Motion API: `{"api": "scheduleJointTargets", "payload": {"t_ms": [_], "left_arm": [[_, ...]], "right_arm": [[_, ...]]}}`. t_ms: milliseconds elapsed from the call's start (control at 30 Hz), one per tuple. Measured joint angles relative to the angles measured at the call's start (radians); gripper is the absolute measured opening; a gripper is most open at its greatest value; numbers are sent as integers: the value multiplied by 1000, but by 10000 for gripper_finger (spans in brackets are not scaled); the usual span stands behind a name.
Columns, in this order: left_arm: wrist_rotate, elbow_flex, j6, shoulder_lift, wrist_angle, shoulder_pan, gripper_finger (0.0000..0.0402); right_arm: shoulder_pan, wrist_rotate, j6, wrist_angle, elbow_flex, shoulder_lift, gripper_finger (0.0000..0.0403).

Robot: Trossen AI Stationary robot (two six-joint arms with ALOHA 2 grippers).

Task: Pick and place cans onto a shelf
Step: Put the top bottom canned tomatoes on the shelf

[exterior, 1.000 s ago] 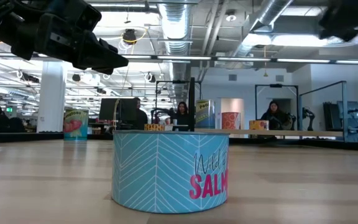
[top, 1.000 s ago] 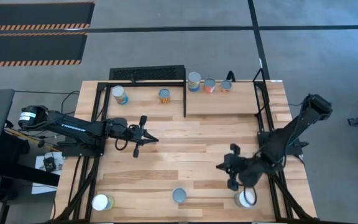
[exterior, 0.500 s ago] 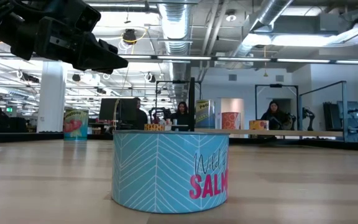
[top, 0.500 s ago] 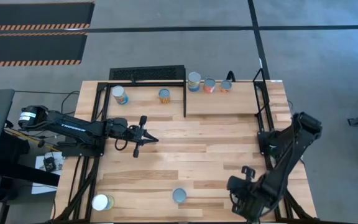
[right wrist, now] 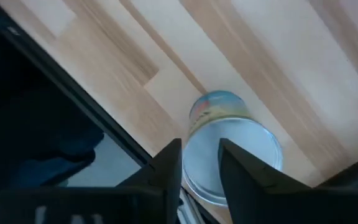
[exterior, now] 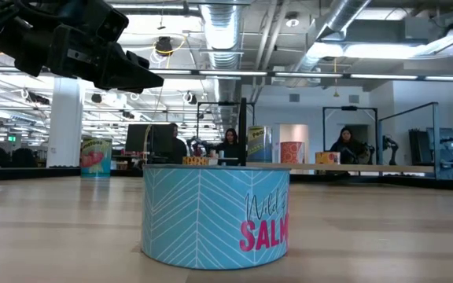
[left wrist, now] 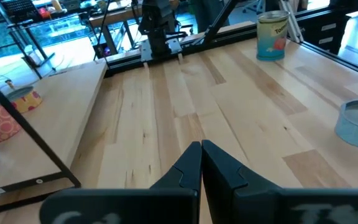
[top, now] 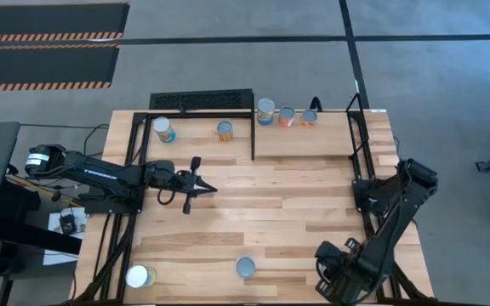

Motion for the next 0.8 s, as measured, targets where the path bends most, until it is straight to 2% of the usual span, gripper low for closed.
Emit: {"api": "scheduleJointTargets", "payload": {"t_ms": [233, 433, 533, 800], "left_arm": [[0, 0, -5, 0, -4, 6, 2], [0, 0, -8, 0, -6, 6, 2], [0, 0, -8, 0, -6, 6, 2], [0, 0, -8, 0, -6, 6, 2]], "right_arm": [[-47, -143, -40, 14, -2, 83, 156], [-90, -196, -110, -1, 1, 108, 150], [-103, -171, -144, -3, 1, 108, 125], [-149, -56, -332, -20, -3, 113, 11]]}}
